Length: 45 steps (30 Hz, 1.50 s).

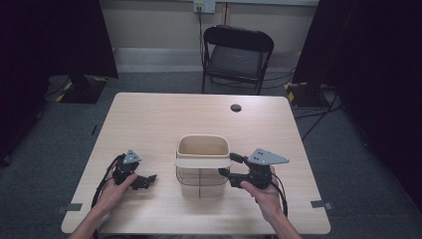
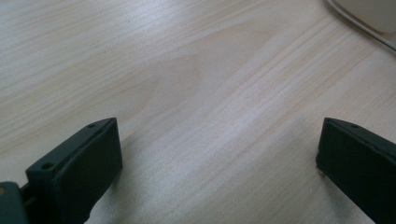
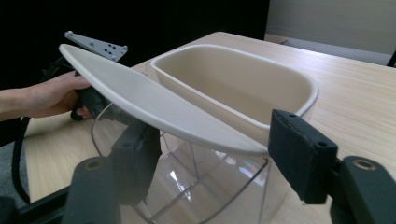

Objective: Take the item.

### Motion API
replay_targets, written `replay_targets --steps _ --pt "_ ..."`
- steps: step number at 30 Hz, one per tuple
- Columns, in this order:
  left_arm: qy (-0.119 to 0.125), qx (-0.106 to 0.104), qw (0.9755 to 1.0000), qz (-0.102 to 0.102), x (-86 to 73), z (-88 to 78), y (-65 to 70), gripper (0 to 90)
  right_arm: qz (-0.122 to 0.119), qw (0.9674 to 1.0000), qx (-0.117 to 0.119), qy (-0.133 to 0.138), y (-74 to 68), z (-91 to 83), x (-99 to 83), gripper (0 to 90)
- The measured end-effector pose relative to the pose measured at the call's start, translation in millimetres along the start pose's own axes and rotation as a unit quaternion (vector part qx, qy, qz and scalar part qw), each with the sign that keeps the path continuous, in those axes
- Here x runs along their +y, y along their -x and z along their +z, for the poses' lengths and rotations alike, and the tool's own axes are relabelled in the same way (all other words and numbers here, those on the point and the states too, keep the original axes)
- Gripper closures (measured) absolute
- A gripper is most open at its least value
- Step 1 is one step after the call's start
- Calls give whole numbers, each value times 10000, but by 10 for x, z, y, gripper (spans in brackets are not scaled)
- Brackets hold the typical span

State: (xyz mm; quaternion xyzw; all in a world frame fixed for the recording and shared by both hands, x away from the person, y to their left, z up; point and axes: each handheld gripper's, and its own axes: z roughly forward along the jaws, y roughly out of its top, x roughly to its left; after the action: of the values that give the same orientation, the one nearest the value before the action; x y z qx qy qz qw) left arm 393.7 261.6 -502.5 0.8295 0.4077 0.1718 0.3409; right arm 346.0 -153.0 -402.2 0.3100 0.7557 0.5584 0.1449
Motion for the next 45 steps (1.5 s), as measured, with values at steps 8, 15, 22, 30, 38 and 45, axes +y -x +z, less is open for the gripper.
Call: replay_targets --steps 8,15,22,30,38,45 --pt "0 -1 10000 -2 0 0 0 0 -6 10000 49 12 -3 8 17 365" --pt "1 -1 10000 -2 0 0 0 0 6 10000 78 28 -4 6 34 383" --pt "6 0 10000 -6 0 1 1 0 62 9999 92 32 -2 7 64 406" --pt "12 0 10000 -16 0 1 2 0 17 9999 120 -7 -11 15 105 425" --pt "3 -1 10000 -3 0 1 0 0 13 9999 158 47 -6 5 130 449" --pt "2 0 10000 -2 0 0 0 0 26 9998 206 57 6 -4 140 461"
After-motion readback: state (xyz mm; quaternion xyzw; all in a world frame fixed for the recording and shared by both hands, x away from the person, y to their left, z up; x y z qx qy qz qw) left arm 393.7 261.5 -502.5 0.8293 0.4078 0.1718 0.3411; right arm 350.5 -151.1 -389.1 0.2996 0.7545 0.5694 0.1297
